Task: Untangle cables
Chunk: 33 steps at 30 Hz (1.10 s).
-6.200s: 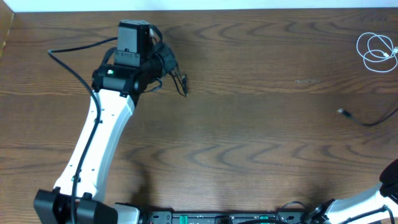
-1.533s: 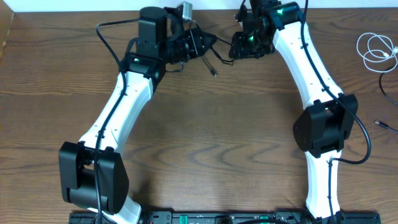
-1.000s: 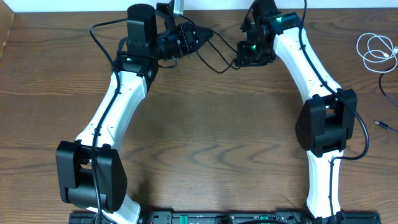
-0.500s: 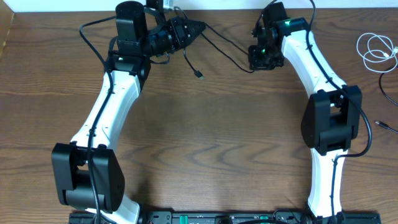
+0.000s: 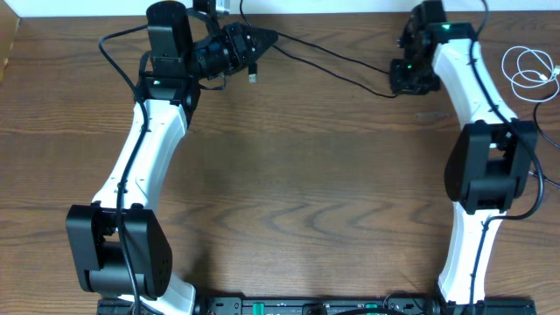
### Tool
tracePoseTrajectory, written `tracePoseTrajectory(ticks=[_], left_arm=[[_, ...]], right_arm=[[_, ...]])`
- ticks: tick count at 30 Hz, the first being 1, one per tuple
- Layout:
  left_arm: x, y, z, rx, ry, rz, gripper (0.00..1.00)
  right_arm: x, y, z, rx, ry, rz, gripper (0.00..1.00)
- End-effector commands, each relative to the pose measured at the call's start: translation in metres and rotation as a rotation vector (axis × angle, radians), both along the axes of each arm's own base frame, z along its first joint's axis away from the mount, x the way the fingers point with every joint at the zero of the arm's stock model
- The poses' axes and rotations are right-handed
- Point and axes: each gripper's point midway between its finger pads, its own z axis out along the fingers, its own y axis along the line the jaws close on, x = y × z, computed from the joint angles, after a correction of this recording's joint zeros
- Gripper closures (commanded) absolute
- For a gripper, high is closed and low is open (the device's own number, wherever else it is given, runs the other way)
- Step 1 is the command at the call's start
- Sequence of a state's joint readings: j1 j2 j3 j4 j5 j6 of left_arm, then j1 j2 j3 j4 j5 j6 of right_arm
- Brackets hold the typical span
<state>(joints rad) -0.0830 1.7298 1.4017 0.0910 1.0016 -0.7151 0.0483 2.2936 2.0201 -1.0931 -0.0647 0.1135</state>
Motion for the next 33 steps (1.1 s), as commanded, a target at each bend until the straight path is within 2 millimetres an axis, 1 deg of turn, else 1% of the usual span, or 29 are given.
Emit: tracePoseTrajectory(ticks=[1,3,6,7,8,10,11,12,14,16,19,20,21,24,27,29,31,32,33], left_arm=[[-0.006,0.018,0.050,-0.014,-0.125,0.029,0.92],[-0.006,0.018,0.050,-0.013,-0.122,0.029,0.92],[-0.006,0.018,0.050,-0.013,-0.121,0.029,0.92],[-0.006,0.018,0.050,-0.013,-0.121,0.029,0.92],[-0.006,0.018,0.049,-0.013,-0.118,0.029,0.92],[-0.007,0.018,0.047,-0.012,-0.104,0.030,0.91],[-0.007,0.018,0.044,-0.011,-0.090,0.029,0.87],[-0.008,0.018,0.042,-0.008,-0.080,0.029,0.86],[-0.008,0.019,0.035,0.002,-0.048,0.038,0.85],[-0.008,0.020,0.028,0.019,-0.028,0.045,0.83],[-0.008,0.024,0.016,0.050,0.008,0.069,0.71],[-0.007,0.026,0.011,0.058,0.030,0.083,0.67],[-0.007,0.027,0.008,0.066,0.045,0.094,0.64],[-0.008,0.028,0.001,0.100,0.038,0.090,0.58],[-0.010,0.028,-0.003,0.115,0.044,0.083,0.53],[-0.010,0.030,-0.007,0.124,0.064,0.095,0.52],[-0.011,0.030,-0.009,0.126,0.073,0.098,0.50],[-0.011,0.030,-0.009,0.126,0.075,0.098,0.50],[-0.011,0.030,-0.010,0.127,0.077,0.098,0.50]], right_arm=[[-0.009,-0.068,-0.021,-0.156,0.061,-0.101,0.81],[-0.010,-0.076,-0.021,-0.157,0.065,-0.116,0.84],[-0.012,-0.086,-0.021,-0.161,0.068,-0.136,0.92],[-0.012,-0.086,-0.021,-0.152,0.068,-0.138,0.98],[-0.012,-0.085,-0.021,-0.135,0.068,-0.139,0.99],[-0.010,-0.078,-0.021,-0.073,0.063,-0.101,0.99],[-0.009,-0.073,-0.020,-0.043,0.056,-0.075,0.99],[-0.008,-0.067,-0.018,-0.012,0.047,-0.048,0.99],[-0.004,-0.056,-0.008,0.046,0.013,-0.005,0.99],[0.000,-0.048,0.007,0.091,-0.028,0.013,0.99],[0.008,-0.035,0.044,0.172,-0.124,0.037,0.99],[0.010,-0.031,0.061,0.200,-0.166,0.045,0.99],[0.011,-0.029,0.073,0.217,-0.197,0.052,0.99],[0.010,-0.029,0.123,0.244,-0.315,0.066,0.99],[0.002,-0.037,0.170,0.225,-0.418,0.064,0.99],[-0.005,-0.045,0.204,0.201,-0.498,0.056,0.99],[-0.011,-0.057,0.236,0.175,-0.584,0.041,0.99],[-0.015,-0.065,0.256,0.163,-0.638,0.024,0.99],[-0.018,-0.074,0.271,0.147,-0.681,0.000,0.99]])
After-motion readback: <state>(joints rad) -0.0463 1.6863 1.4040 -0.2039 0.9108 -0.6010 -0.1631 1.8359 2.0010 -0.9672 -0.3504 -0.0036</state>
